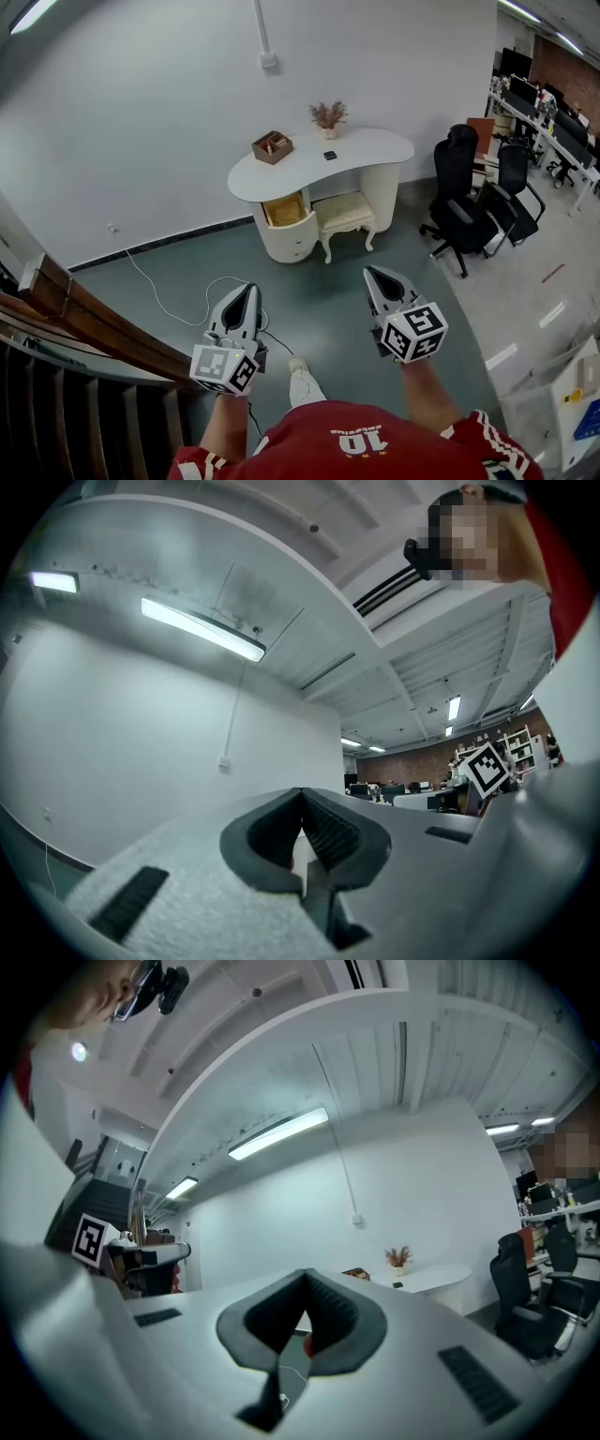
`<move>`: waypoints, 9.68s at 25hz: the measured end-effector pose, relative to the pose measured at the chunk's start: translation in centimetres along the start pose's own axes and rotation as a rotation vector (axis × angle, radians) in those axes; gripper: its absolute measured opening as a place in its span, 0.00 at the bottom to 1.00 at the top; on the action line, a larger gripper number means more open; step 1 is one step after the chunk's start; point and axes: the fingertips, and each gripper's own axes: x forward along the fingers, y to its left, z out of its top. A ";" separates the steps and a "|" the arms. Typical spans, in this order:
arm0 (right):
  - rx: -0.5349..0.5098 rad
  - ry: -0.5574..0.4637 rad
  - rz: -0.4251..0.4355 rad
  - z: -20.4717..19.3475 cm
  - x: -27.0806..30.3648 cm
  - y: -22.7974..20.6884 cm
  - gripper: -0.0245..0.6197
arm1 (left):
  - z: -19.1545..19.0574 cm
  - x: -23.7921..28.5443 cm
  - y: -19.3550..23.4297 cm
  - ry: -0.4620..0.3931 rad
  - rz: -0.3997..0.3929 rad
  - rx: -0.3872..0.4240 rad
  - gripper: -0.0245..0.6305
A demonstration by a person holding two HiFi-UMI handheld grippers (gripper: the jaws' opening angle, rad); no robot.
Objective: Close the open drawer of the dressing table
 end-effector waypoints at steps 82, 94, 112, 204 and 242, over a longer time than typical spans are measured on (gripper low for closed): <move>-0.021 0.297 -0.124 -19.5 49.6 -7.0 0.40 | -14.9 30.6 36.9 0.246 -0.310 -0.047 0.04; 0.088 0.505 -0.115 -33.3 53.6 -13.4 0.39 | -24.6 38.2 36.9 0.384 -0.308 -0.078 0.04; 0.119 0.789 -0.159 -52.7 57.0 -18.7 0.37 | -33.9 42.9 38.5 0.561 -0.332 -0.031 0.04; -0.006 0.790 -0.018 -60.9 74.1 -24.4 0.20 | -41.4 51.1 47.0 0.674 -0.093 -0.157 0.04; -0.132 0.809 0.018 -61.1 78.6 -25.7 0.23 | -41.5 48.2 50.3 0.680 0.011 -0.058 0.04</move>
